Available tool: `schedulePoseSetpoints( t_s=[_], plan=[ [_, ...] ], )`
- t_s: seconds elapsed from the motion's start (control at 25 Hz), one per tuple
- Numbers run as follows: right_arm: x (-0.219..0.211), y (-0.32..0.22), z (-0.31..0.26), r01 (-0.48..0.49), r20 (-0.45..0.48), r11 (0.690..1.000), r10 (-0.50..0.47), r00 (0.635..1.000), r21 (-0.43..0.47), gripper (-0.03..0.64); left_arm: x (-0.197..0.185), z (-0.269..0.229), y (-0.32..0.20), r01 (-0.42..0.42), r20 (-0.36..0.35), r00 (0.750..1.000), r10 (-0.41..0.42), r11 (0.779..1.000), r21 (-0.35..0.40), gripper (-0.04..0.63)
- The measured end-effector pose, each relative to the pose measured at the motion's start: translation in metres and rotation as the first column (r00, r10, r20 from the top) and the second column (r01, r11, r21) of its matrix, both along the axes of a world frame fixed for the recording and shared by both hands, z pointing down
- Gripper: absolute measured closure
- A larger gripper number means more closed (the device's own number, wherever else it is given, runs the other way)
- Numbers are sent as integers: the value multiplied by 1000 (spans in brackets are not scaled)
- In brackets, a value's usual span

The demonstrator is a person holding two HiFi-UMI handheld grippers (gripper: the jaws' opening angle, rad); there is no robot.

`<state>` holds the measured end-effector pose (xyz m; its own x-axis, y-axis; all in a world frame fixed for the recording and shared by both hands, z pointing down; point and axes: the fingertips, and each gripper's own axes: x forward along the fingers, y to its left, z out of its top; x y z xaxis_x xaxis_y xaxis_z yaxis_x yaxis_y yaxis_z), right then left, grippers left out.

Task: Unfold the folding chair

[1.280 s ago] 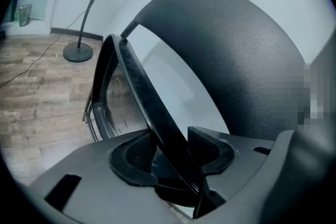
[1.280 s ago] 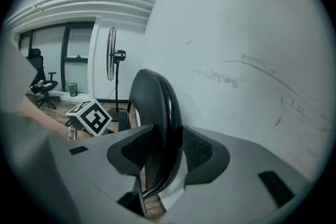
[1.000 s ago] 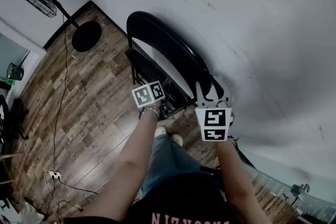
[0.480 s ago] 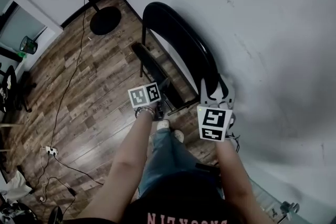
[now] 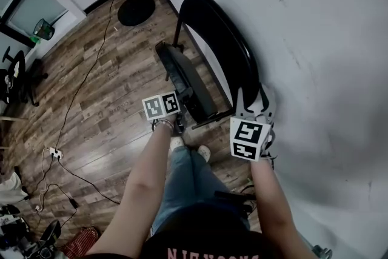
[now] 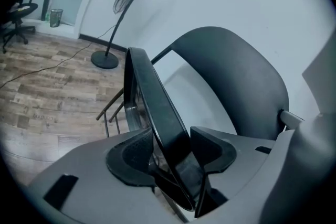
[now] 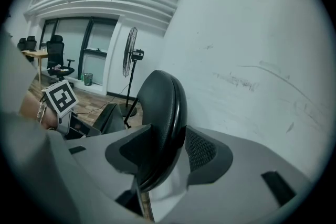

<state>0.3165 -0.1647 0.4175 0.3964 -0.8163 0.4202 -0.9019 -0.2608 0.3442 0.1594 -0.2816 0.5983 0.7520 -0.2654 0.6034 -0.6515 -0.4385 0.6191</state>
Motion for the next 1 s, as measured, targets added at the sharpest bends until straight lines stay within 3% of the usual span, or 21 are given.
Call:
schedulePoseSetpoints(
  t_s=[0.28, 0.4, 0.48, 0.56, 0.68, 1.0],
  plan=[
    [-5, 0, 4, -8, 9, 1000, 8, 1000, -15, 430, -21, 6, 0, 40, -36, 999, -41, 999, -11, 369],
    [-9, 0, 9, -15, 14, 999, 15, 1000, -30, 430, -32, 11, -2, 115, -54, 992, -117, 992, -45, 274],
    [-13, 1, 10, -31, 12, 999, 31, 999, -35, 430, -47, 15, -4, 187, -68, 979, -194, 977, -100, 262],
    [-17, 0, 13, -49, 10, 998, 50, 999, -38, 428, -60, 21, -6, 215, -48, 974, -222, 969, -120, 262],
    [-21, -2, 17, -73, 6, 996, 73, 997, -46, 425, -77, 33, -5, 197, 19, 980, -197, 975, -99, 261],
    [-34, -2, 28, -125, -27, 990, 124, 992, -69, 413, -120, 58, -5, 227, 65, 974, -219, 960, -166, 261]
  ],
)
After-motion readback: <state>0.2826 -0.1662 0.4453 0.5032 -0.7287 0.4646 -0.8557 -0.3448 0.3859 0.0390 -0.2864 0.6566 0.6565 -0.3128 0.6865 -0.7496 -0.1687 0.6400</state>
